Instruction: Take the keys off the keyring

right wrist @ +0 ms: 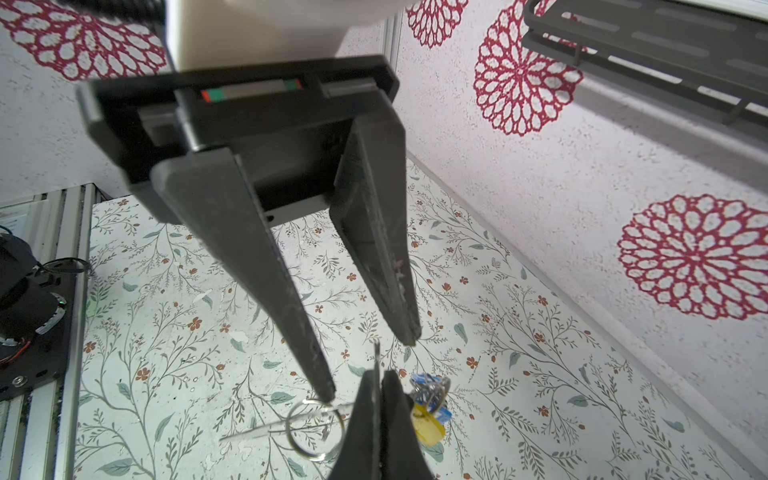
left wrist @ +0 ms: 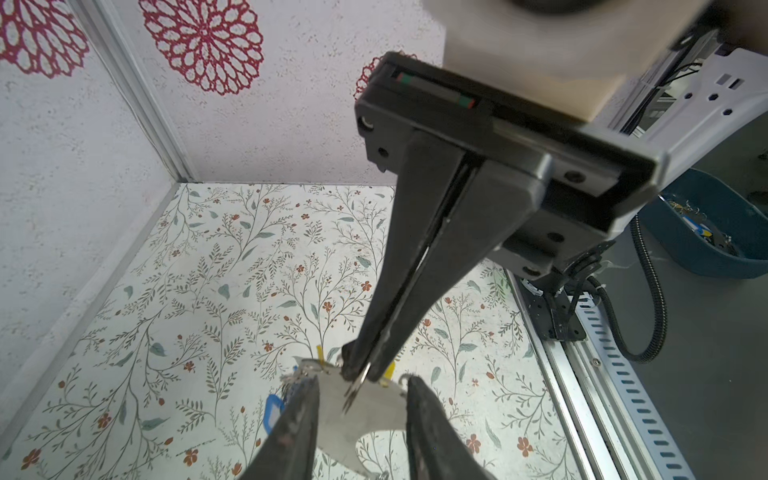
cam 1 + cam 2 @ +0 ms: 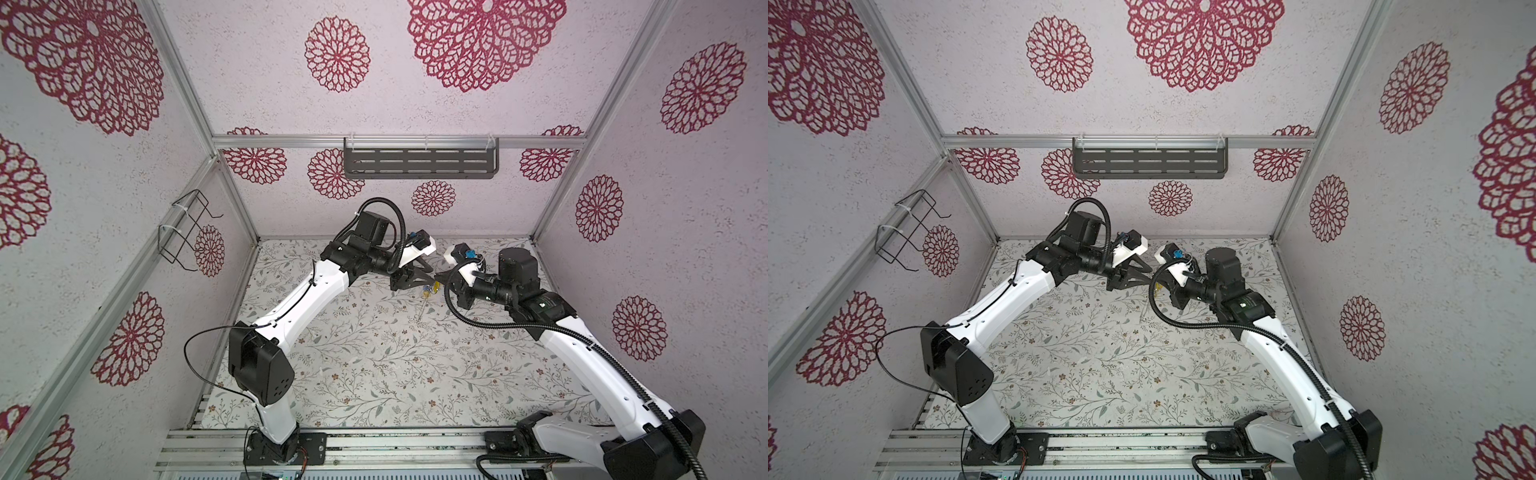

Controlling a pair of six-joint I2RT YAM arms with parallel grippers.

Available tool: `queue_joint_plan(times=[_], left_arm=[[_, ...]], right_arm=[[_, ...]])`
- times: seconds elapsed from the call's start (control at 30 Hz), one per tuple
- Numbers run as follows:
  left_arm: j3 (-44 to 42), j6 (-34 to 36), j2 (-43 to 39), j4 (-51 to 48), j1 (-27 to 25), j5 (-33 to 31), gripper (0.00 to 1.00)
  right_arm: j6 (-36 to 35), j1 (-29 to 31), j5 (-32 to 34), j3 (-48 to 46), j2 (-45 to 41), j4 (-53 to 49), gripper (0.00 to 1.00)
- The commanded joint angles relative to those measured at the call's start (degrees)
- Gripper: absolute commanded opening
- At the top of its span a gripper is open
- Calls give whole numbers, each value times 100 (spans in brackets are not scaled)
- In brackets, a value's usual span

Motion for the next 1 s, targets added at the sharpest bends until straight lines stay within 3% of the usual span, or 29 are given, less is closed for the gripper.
queue_joint_plan(times=[0.0, 0.27, 0.37, 0.47, 0.6, 0.73, 0.83, 0.97], left_arm=[[128, 56, 63, -7, -19, 170, 33], [306, 1, 252, -100, -97, 270, 15], [349, -7, 306, -169, -116, 265, 13], [319, -7, 312, -179, -132, 204, 16], [224, 50, 275, -195, -124, 48, 33], [129, 104, 240, -192, -81, 7, 32], [115, 83, 252, -171, -62, 64, 27], [127, 31, 273, -124, -60, 140, 10]], right_arm=[[-96, 33, -112, 255, -69, 157, 0], [-13, 40, -137, 238, -123, 233, 0], [18, 45, -165, 221, -146, 274, 0], [44, 45, -165, 187, -189, 335, 0], [53, 42, -158, 161, -231, 385, 0], [68, 42, -162, 128, -263, 411, 0], [105, 42, -177, 124, -264, 451, 0], [175, 43, -252, 130, -229, 460, 0]])
